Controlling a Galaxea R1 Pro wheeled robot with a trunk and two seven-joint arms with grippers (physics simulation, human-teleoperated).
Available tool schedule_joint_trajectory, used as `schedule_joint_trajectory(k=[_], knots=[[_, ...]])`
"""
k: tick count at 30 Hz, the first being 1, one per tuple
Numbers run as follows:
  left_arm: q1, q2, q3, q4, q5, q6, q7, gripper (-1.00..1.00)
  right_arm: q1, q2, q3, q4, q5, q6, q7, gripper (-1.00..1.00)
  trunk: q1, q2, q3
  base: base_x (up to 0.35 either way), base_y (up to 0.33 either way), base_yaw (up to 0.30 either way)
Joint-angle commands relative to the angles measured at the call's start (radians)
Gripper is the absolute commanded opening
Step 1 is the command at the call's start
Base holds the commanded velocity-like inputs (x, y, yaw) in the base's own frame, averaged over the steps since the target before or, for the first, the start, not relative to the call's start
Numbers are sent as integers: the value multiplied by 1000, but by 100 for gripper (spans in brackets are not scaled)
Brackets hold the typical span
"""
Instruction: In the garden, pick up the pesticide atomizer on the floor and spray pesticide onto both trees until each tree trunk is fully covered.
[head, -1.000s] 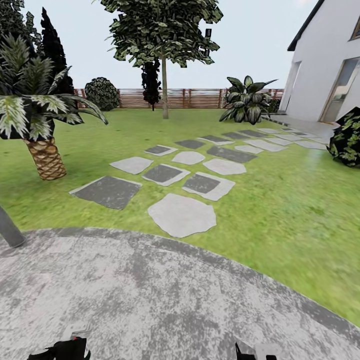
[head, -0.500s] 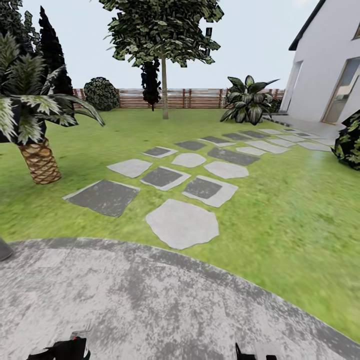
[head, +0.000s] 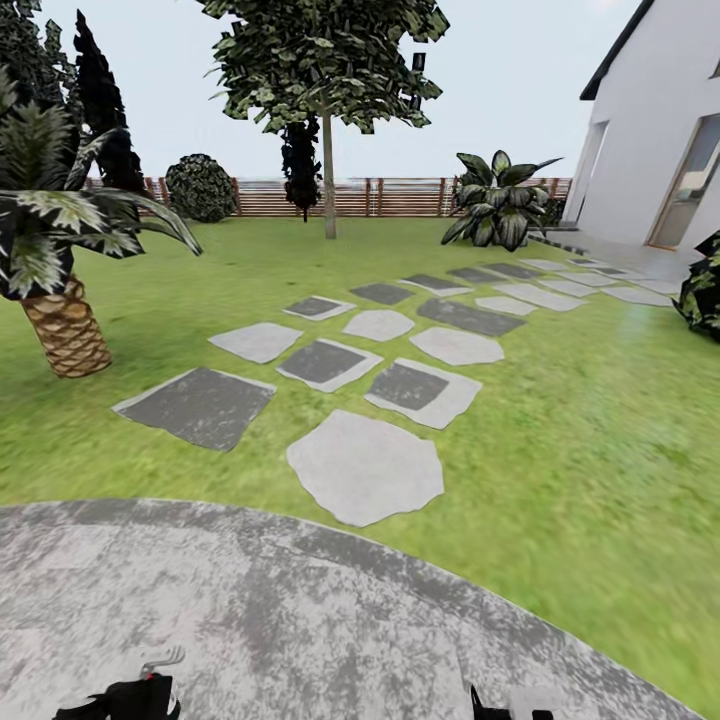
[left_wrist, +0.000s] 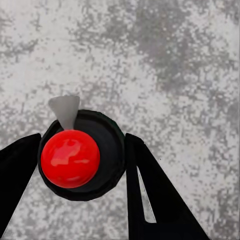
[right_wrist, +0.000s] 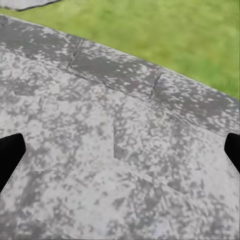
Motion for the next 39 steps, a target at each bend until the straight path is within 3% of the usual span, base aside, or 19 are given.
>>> schedule_joint_trajectory(k=[1, 39], knots=[[0, 0, 9, -2, -8, 6, -7, -100, -1, 0, 1, 1, 1, -3, -3, 100, 0, 0, -1, 338, 0, 0], [1, 0, 9, -5, -5, 5, -9, -100, -1, 0, 1, 1, 1, -3, -3, 100, 0, 0, -1, 338, 0, 0]])
